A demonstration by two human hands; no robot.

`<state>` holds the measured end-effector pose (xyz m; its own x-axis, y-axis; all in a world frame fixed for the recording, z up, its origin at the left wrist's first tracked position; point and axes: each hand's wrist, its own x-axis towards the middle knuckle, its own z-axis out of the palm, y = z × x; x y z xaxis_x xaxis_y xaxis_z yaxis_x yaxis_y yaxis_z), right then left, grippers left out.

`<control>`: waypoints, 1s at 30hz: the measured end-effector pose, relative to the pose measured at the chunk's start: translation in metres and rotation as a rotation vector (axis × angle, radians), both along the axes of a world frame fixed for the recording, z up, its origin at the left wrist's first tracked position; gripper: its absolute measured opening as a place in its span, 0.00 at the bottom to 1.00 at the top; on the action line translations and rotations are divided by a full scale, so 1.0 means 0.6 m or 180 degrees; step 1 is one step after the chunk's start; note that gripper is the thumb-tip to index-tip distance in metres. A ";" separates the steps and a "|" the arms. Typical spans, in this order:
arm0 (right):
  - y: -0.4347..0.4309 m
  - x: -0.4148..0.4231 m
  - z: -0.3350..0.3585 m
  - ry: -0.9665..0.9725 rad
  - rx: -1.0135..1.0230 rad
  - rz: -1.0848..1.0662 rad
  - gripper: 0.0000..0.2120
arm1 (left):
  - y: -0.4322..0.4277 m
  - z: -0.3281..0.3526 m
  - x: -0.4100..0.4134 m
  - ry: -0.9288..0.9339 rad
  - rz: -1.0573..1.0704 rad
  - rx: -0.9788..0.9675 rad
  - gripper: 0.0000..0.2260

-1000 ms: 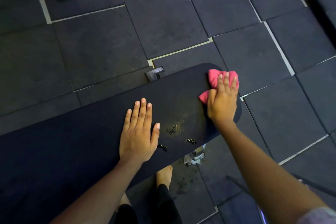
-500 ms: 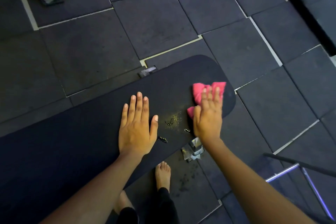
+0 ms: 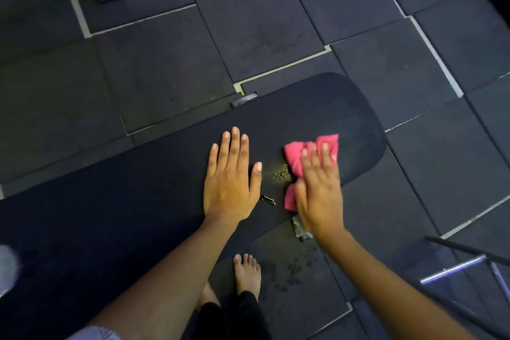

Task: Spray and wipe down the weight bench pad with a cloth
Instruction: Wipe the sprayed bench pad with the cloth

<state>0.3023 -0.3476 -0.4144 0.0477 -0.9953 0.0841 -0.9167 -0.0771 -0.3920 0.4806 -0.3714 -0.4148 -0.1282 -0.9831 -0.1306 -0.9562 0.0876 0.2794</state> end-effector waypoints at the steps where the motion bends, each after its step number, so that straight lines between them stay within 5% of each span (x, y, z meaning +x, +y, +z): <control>1: 0.010 -0.006 -0.001 0.0136 0.0024 0.0274 0.26 | 0.001 0.000 0.001 0.0014 0.0005 0.0019 0.28; 4: -0.007 -0.056 -0.004 0.0466 0.0028 0.0055 0.28 | -0.003 0.003 0.010 0.0127 -0.0063 0.0068 0.28; 8: -0.024 -0.021 0.000 0.0054 0.0005 -0.0911 0.28 | 0.018 0.007 0.044 0.0130 -0.0339 0.0158 0.28; 14: 0.041 0.059 -0.003 0.0206 -0.0046 0.0707 0.26 | 0.154 0.021 0.164 -0.0288 -0.0110 0.0248 0.28; 19: 0.020 0.083 0.002 0.0160 -0.0026 -0.0597 0.27 | 0.213 0.021 0.221 -0.0281 -0.0166 0.0254 0.28; 25: 0.057 0.164 0.003 0.0228 0.0010 0.0687 0.27 | 0.215 0.021 0.225 -0.0174 -0.0088 0.0223 0.28; 30: 0.045 0.148 0.004 0.0216 -0.0009 -0.0373 0.26 | 0.217 0.015 0.227 -0.0121 0.0032 0.0186 0.27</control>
